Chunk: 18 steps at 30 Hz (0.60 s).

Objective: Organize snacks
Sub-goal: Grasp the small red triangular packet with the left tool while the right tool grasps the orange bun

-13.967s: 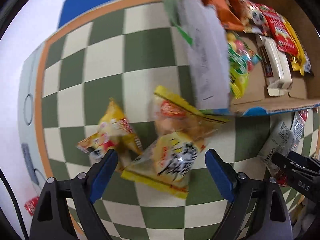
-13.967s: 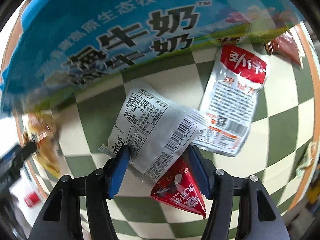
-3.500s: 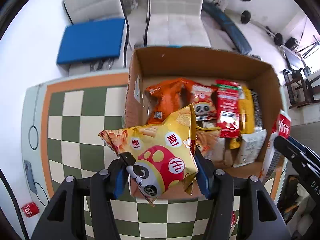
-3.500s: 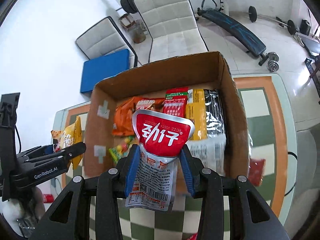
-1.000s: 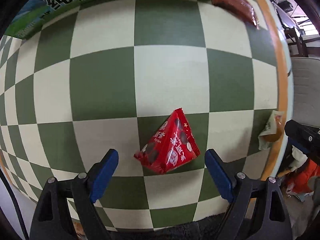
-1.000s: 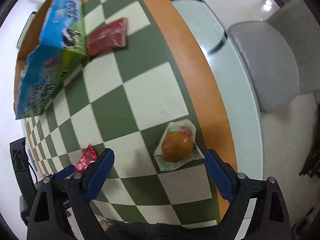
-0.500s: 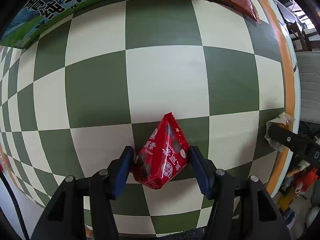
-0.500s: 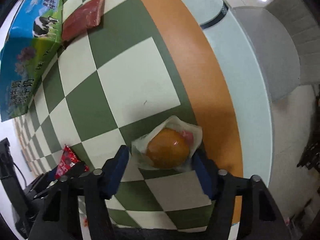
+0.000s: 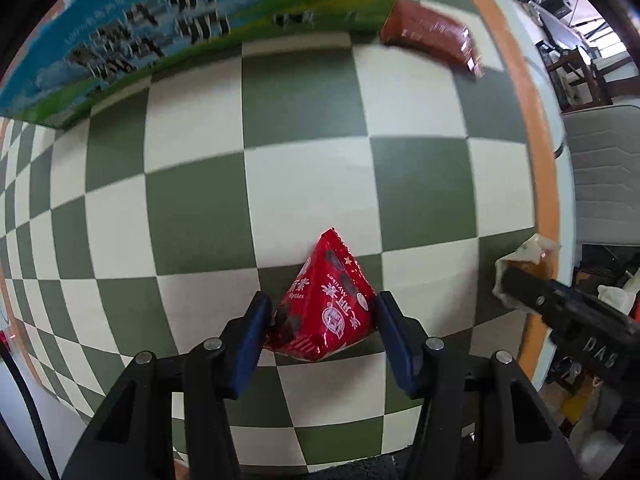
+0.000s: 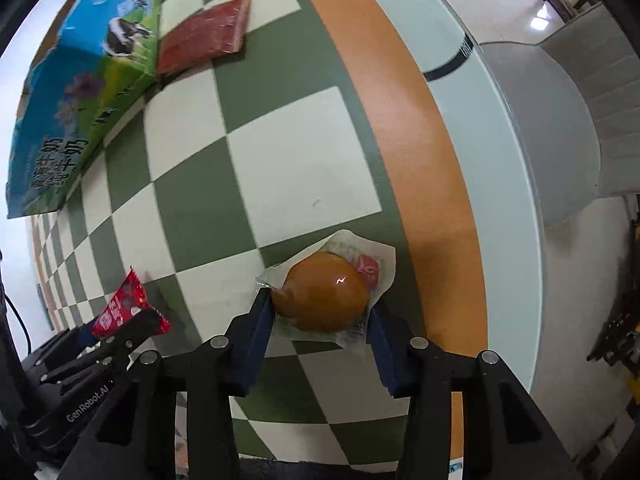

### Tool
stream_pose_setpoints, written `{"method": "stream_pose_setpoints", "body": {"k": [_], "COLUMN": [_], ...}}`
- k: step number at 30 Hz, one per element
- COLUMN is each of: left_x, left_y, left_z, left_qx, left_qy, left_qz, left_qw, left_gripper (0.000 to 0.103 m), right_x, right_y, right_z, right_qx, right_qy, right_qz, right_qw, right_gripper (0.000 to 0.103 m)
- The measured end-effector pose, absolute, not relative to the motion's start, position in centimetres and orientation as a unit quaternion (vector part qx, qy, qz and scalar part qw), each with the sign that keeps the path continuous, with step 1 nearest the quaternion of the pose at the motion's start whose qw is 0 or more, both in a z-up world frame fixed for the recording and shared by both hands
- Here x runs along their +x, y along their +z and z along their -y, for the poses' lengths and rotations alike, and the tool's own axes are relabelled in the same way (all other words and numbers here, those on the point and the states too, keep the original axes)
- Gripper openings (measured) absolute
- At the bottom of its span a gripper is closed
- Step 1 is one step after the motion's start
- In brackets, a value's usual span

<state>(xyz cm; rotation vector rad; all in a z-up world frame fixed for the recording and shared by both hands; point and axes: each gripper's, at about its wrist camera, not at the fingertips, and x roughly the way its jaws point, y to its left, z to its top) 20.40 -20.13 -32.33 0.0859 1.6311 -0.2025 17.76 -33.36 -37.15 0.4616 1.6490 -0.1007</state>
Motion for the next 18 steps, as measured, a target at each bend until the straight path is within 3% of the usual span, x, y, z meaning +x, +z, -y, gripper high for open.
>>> {"method": "stream_pose_setpoints", "body": {"k": [16, 18], "left_x": [24.1, 25.5], "left_y": [-19.9, -18.1], "left_z": [17.8, 17.3], "left_qx": [-0.009, -0.013], "left_qy": [-0.121, -0.123], "left_qz": [-0.643, -0.633], "left_qw": [0.756, 0.764], "left_gripper": [0.051, 0.039], "right_x": [20.7, 21.7], "right_y": [-27.2, -25.3], "right_z": [30.9, 30.4], "right_qx": [0.223, 0.225], "right_qy": [0.029, 0.04], "right_qz": [-0.661, -0.649], "right_qw": [0.716, 0.726], "right_gripper": [0.048, 0.048]}}
